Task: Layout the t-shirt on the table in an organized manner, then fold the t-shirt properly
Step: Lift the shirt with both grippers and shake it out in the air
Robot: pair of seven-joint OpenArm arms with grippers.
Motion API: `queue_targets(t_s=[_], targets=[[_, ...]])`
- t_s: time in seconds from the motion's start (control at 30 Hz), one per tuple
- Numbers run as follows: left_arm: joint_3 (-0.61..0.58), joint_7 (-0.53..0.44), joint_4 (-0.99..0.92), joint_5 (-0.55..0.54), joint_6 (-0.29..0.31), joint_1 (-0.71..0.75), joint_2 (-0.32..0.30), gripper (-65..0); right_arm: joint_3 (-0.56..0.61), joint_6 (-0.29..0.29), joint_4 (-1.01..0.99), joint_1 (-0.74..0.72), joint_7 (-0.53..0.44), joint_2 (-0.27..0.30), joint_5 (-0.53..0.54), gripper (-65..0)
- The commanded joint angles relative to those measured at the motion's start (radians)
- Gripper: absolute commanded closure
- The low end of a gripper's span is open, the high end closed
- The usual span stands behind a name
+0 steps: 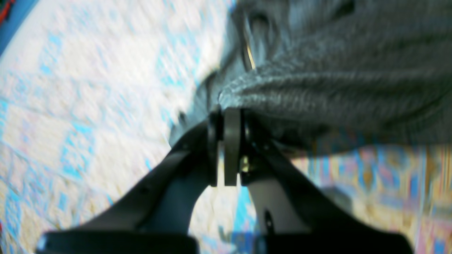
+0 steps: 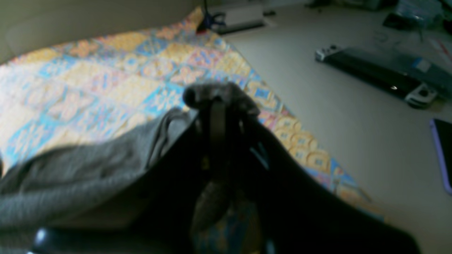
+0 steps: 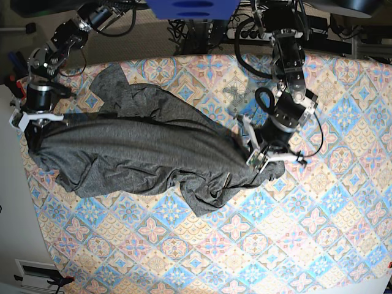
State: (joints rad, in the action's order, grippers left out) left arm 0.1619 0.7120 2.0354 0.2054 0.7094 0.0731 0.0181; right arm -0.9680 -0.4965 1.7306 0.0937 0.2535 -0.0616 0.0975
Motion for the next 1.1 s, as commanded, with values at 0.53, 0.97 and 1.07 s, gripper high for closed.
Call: queue_targets(t_s=[0.53, 0.97, 1.07], targets=[[-0.048, 0.268, -0.267, 0.088, -0.011, -0.683, 0.029, 0.0, 0.266, -0.011, -0.106, -0.562, 0.356, 0.185, -0.068, 0.0], [-0.045, 0.254, -0.635, 0.088, -0.081, -1.060, -0.007, 0.0, 0.318, -0.009, -0.410, -0.851, 0.356, 0.280, -0.068, 0.0], [-0.043, 0.185, -0.741, 0.095, -0.110, -1.149, -0.010, 0.0, 0.318, -0.009, -0.479, -0.918, 0.349, 0.303, -0.068, 0.0]])
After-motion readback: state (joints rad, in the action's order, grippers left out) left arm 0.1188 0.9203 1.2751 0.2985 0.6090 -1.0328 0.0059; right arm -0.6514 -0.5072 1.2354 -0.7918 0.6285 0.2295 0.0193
